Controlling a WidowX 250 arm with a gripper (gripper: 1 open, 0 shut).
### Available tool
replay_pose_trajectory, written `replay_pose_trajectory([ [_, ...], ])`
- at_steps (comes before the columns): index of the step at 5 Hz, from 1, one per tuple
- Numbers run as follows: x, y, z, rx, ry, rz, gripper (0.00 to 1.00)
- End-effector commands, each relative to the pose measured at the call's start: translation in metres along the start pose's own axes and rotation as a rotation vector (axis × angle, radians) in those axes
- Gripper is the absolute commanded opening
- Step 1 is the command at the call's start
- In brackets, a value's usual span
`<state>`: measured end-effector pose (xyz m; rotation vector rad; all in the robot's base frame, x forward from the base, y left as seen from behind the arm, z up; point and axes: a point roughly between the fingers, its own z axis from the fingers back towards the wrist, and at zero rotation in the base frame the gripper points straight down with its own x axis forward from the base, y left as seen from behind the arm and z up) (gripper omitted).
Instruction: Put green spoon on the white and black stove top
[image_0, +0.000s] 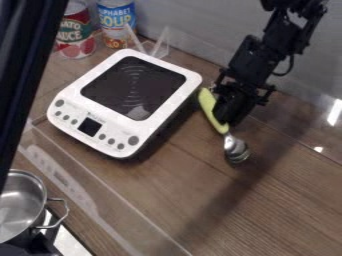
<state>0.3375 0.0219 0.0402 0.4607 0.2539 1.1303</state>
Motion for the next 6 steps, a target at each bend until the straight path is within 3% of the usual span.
replay_pose_trajectory([
  [1, 0.011, 0.013, 0.043, -0.125, -0.051, -0.032, 0.00],
  [4, 0.007, 0.020, 0.046, -0.151, -0.076, -0.224, 0.00],
  [6, 0.012, 0.024, 0.042, -0.176, -0.051, -0.262, 0.00],
])
